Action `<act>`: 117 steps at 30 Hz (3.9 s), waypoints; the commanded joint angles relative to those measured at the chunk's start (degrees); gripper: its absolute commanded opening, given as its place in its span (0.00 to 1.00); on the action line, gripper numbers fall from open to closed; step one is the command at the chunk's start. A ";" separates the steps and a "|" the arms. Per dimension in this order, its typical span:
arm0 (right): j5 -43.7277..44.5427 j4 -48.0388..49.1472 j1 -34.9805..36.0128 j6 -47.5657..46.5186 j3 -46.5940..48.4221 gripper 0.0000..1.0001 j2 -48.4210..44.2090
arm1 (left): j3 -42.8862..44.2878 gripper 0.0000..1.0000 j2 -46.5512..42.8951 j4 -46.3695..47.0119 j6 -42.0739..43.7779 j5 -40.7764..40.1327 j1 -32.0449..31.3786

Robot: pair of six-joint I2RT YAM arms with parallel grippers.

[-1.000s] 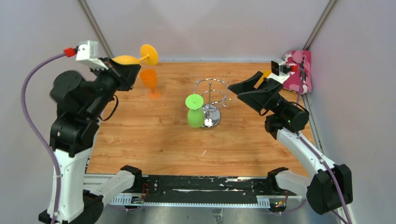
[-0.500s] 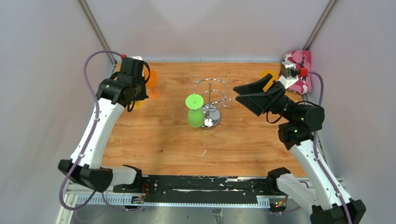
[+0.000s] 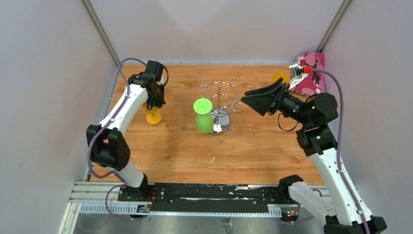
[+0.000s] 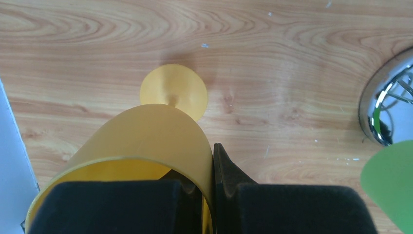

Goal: Take the wine glass off the wine glass rack

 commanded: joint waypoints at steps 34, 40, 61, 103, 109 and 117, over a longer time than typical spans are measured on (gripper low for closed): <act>2.60 -6.14 -1.02 -5.19 0.33 0.68 0.00 | -8.15 0.23 2.86 11.68 0.46 5.18 2.25; 2.02 -4.50 -0.97 -4.18 -0.55 0.68 0.58 | -8.63 0.33 1.49 11.38 0.22 4.72 2.25; 1.55 -1.50 -1.02 -2.37 -3.06 0.67 0.55 | 2.83 0.42 -14.24 4.63 1.57 4.28 2.25; 1.86 -1.07 -1.02 -0.94 -6.02 0.67 -0.07 | -44.53 0.45 -47.34 55.44 -38.52 32.56 -4.35; 1.99 -1.67 -0.98 -1.60 -6.17 0.67 -0.85 | -44.96 0.43 -38.32 63.22 -38.67 33.04 -4.35; 2.39 -2.15 -0.97 -2.49 -6.33 0.67 -0.63 | -43.36 0.41 -32.73 66.76 -38.31 34.73 -4.35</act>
